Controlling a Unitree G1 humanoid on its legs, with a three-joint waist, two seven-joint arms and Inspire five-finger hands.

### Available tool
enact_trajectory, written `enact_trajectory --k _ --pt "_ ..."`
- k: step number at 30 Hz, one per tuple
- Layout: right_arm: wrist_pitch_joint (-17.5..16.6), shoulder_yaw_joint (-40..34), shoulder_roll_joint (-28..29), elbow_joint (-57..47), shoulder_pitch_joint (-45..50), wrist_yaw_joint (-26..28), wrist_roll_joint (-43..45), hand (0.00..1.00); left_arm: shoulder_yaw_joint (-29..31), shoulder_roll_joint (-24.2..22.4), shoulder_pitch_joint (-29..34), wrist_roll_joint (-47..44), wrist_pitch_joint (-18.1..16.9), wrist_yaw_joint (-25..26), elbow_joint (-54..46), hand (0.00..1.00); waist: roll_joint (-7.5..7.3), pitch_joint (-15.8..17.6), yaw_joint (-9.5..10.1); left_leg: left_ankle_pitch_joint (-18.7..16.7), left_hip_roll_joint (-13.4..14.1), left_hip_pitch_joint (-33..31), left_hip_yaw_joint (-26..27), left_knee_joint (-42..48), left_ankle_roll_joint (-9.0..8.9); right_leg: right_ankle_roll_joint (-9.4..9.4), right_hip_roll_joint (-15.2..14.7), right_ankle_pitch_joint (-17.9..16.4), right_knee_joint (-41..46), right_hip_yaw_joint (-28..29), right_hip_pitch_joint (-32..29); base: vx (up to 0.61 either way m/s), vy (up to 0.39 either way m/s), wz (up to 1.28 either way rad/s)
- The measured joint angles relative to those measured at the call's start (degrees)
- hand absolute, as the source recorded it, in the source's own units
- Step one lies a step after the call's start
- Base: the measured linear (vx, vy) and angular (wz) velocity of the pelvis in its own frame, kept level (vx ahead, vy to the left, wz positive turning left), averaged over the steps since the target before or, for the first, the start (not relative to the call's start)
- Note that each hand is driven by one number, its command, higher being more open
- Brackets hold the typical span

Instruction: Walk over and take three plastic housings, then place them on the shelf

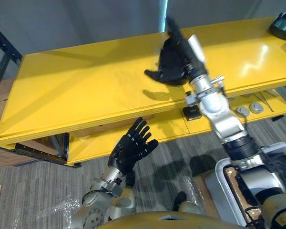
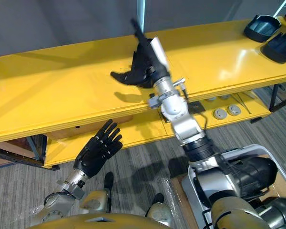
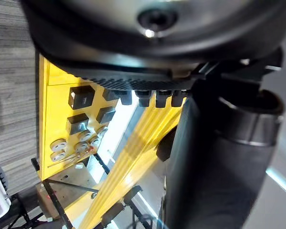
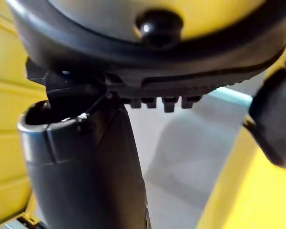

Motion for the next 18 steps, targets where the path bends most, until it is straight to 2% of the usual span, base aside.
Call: enact_trajectory --k 4,7,9,11,15,18 --pt "-0.21 2.75 7.96 5.20 0.13 1.08 1.15 1.00 0.31 -1.73 -0.14 -0.99 -4.45 -0.01 -0.02 1.00 0.00 0.00 1.70 0.13 -0.15 -0.08 -1.23 0.01 -0.09 -0.05 0.00 -0.04 -0.16 -1.26 0.79 -0.01 -0.039 0.15" --pt "-1.65 3.93 11.95 6.02 -0.09 1.57 3.26 1.00 0.82 -2.70 -0.33 -0.99 -6.18 -0.03 -0.08 1.00 0.00 0.00 2.88 0.20 -0.18 -0.17 -1.94 0.01 -0.15 -0.24 0.03 -0.21 -0.14 -1.99 1.17 -0.01 -0.035 0.14" --pt "-2.23 4.71 15.18 7.98 -0.32 1.18 3.27 1.00 0.96 -3.05 -0.34 -1.00 -6.24 -0.04 -0.08 1.00 -0.02 -0.01 2.92 0.24 -0.28 -0.19 -2.39 0.00 -0.14 -0.49 -0.01 -0.59 -0.10 -2.41 1.38 -0.02 -0.036 0.12" --pt "-2.51 5.25 18.05 11.92 -0.36 -0.22 3.41 1.00 0.90 -3.51 -0.34 -0.99 -6.24 -0.08 -0.08 1.00 -0.02 -0.01 3.14 0.27 -0.33 -0.37 -2.70 -0.01 0.00 -0.40 -0.03 -0.76 -0.08 -2.63 1.40 -0.03 -0.030 0.07" --pt "-2.49 5.36 19.39 17.19 -0.36 -4.10 5.00 1.00 0.82 -4.07 -0.33 -1.00 -6.30 -0.08 -0.08 1.00 -0.02 -0.01 3.44 0.34 -0.31 -0.71 -2.86 -0.03 0.08 -0.34 -0.01 -0.80 -0.04 -2.69 1.14 -0.02 -0.021 0.02" --pt "-2.48 4.60 19.90 19.64 -0.36 -10.30 4.73 1.00 0.78 -4.17 -0.31 -1.01 -6.30 -0.07 -0.08 1.00 -0.01 -0.01 3.38 0.45 -0.27 -1.12 -3.01 0.00 0.11 -0.33 0.05 -0.79 0.02 -2.81 0.84 -0.02 -0.040 0.03"
